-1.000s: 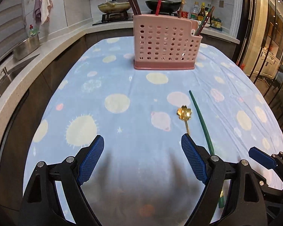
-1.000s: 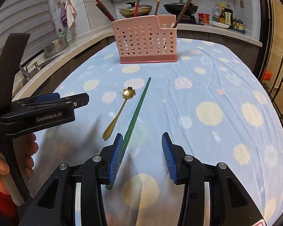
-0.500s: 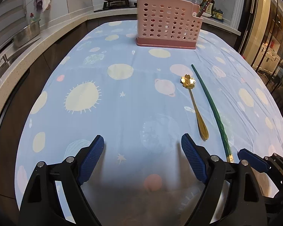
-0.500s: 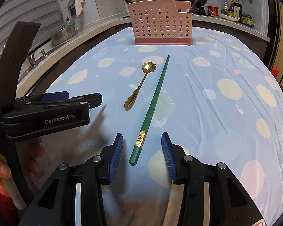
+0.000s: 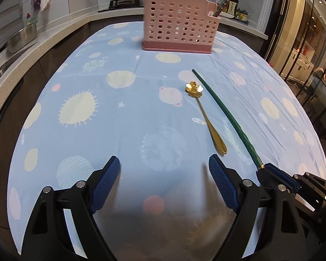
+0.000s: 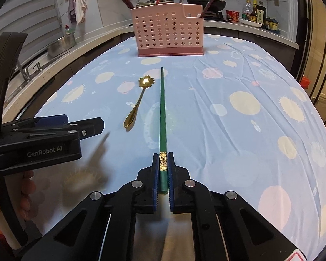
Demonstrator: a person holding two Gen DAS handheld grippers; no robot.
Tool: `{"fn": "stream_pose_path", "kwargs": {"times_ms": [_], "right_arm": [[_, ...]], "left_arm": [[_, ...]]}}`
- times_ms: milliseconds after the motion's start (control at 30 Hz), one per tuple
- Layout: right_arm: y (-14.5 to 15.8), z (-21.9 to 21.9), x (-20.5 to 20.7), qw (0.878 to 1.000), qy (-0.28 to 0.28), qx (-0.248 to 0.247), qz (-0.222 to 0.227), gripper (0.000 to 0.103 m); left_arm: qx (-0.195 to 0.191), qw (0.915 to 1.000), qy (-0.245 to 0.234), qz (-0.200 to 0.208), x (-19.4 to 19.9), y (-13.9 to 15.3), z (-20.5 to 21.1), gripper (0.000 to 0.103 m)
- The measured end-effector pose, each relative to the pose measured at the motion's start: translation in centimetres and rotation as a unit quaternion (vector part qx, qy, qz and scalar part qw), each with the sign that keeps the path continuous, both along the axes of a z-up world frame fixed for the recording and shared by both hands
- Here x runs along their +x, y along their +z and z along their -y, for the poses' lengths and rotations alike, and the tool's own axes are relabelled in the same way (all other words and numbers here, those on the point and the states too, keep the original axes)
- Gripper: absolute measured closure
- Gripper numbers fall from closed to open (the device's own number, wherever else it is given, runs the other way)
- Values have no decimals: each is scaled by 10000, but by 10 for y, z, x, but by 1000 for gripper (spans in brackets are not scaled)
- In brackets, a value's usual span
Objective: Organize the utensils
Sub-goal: 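Grasp the green chopstick with the right tool while the left tool grasps the gold spoon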
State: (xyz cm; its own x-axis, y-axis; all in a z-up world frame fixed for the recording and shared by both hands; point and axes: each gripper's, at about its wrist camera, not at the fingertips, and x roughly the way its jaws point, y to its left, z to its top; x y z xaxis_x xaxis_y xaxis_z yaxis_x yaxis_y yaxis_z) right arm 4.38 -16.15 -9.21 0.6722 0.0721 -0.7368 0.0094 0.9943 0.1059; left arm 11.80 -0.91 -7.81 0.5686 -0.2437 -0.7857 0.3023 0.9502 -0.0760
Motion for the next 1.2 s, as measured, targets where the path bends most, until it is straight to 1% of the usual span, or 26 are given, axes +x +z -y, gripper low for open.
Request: {"fn": "stream_pose_path", "kwargs": {"times_ms": [100, 200, 267, 400, 467, 533, 567, 633, 700, 833, 1000, 1033, 1067, 1100, 1133, 1200], "right_arm": [[1, 16, 1, 9997, -215, 69, 2, 96], [1, 29, 3, 9992, -373, 169, -20, 96], [1, 35, 3, 9989, -421, 217, -36, 96], [-2, 36, 4, 9987, -430, 264, -53, 96], [-2, 36, 5, 9987, -415, 282, -51, 96], [-2, 37, 6, 9987, -408, 315, -57, 96], [-2, 38, 6, 9986, -406, 332, -59, 96], [-3, 40, 6, 9985, -404, 361, -62, 96], [-3, 41, 6, 9984, -403, 382, -61, 96], [-4, 41, 6, 9984, -402, 393, -58, 96], [-4, 41, 6, 9983, -405, 405, -63, 96], [-4, 41, 6, 9983, -406, 403, -60, 96], [-4, 41, 6, 9983, -404, 410, -62, 96], [-4, 41, 5, 9983, -403, 412, -64, 96], [-4, 41, 5, 9983, -404, 412, -64, 96], [-4, 41, 5, 9983, -405, 413, -65, 96]], "left_arm": [[-75, 9999, -107, -46, 3, -2, 12, 23], [-69, 9997, -223, -77, 6, -5, 25, 24], [-81, 9994, -304, -106, 8, -7, 33, 28], [-94, 9988, -467, -103, 9, -6, 44, 41], [-28, 9989, -473, -56, 11, -7, 48, 44], [54, 9990, -447, -9, 12, -8, 49, 54], [74, 9990, -437, 1, 12, -7, 47, 57], [67, 9992, -388, -10, 12, -7, 42, 68], [-36, 9994, -347, -78, 13, -6, 35, 73], [-212, 9991, -332, -180, 11, -5, 27, 76], [-253, 9990, -356, -131, 12, -6, 32, 76], [-257, 9989, -363, -120, 12, -7, 33, 78], [-283, 9987, -412, -134, 12, -7, 34, 83], [-340, 9981, -471, -191, 13, -7, 34, 93], [-418, 9976, -496, -224, 13, -7, 34, 93], [-448, 9971, -552, -253, 13, -7, 35, 93]]}}
